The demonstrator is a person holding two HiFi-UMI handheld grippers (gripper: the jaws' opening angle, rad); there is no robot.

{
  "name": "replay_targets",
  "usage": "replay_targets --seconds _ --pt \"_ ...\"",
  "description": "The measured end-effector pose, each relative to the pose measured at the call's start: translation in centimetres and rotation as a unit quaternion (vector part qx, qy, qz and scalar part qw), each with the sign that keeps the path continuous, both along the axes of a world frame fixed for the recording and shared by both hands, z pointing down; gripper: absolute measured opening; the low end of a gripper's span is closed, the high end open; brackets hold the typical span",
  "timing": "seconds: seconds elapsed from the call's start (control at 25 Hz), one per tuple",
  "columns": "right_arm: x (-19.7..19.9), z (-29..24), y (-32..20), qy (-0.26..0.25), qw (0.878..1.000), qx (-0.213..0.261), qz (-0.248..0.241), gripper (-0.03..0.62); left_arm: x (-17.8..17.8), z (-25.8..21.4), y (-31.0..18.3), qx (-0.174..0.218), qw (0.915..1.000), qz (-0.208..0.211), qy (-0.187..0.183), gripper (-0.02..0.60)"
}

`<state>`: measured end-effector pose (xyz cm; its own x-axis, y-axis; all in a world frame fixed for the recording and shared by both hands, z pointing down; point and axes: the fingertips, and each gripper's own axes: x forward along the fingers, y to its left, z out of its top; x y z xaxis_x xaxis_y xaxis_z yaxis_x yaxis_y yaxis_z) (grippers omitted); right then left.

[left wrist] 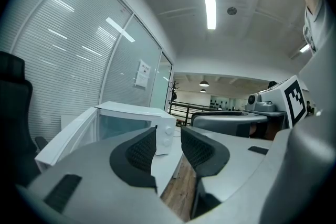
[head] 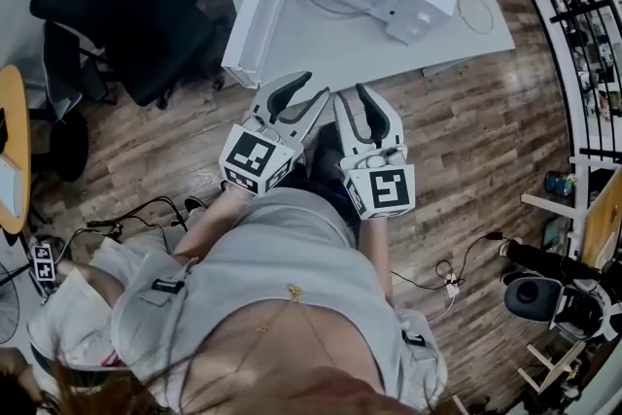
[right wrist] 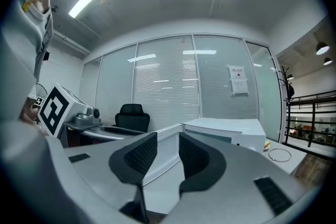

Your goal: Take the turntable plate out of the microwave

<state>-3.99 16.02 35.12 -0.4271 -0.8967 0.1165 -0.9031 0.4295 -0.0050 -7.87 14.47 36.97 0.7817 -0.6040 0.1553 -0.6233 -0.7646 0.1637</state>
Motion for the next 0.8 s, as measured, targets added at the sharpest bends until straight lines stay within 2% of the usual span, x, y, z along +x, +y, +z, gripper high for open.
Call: replay_targets --seconds 0.56,0.8 --pt "3.5 -0.2 -8.3 -0.005 0.999 0.002 -0.034 0.117 3.6 -0.2 -8.1 -0.009 0.9994 -0.033 0.009 0.149" --pt "5.2 -0.7 -11.5 -0.013 0.999 0.004 -0.042 0.117 5.7 -0.7 -11.4 -0.002 0.9992 -0.039 -0.001 0.149"
